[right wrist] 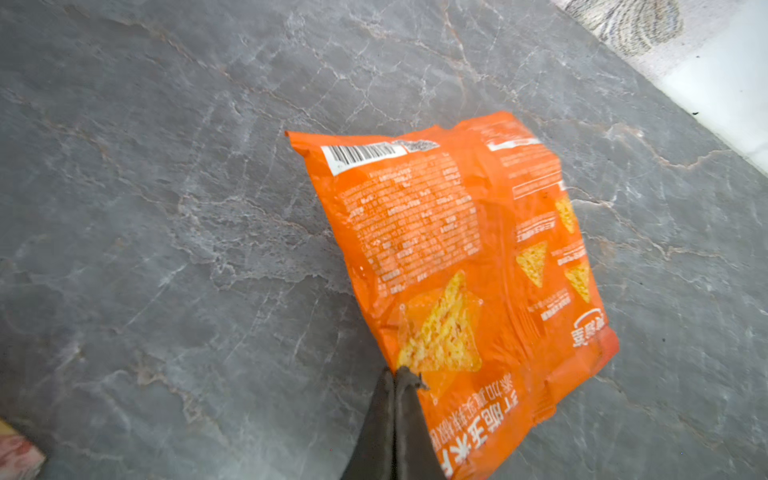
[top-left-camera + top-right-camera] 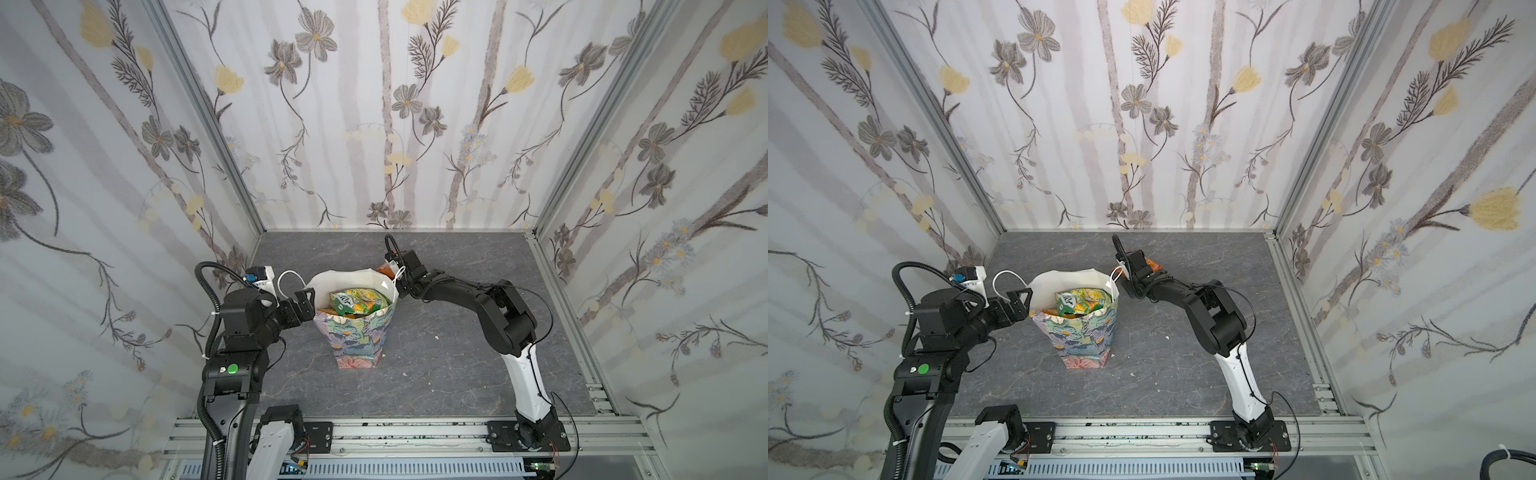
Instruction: Place the snacks into the paper bag
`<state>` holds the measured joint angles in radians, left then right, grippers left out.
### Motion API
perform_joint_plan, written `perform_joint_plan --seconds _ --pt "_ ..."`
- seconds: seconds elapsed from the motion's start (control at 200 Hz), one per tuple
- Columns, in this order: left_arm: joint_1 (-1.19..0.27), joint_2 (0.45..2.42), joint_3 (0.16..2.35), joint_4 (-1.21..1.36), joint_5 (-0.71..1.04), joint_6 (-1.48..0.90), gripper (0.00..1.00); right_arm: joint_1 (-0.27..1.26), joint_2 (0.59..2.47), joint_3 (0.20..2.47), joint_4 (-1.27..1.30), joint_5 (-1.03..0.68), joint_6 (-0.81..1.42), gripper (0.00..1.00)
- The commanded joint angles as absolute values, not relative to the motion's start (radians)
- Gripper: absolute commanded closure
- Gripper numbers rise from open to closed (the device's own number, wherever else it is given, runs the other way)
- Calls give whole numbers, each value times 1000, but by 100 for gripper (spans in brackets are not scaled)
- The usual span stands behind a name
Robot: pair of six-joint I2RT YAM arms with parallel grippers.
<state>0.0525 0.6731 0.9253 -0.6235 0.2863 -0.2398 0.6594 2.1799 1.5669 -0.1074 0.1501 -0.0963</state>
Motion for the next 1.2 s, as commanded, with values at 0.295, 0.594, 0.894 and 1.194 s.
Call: perform_joint_plan --seconds 0.295,0.594,0.894,1.194 --pt "52 673 922 -586 281 -242 0 611 1958 1424 -110 10 17 100" --pt "51 672 923 -584 290 -241 0 605 1869 1412 -127 -54 40 100" --pt "52 672 923 -584 291 -241 0 603 1831 1425 -135 -82 71 100" --pt "52 666 922 -583 291 -241 0 608 1817 1395 -205 -62 14 55"
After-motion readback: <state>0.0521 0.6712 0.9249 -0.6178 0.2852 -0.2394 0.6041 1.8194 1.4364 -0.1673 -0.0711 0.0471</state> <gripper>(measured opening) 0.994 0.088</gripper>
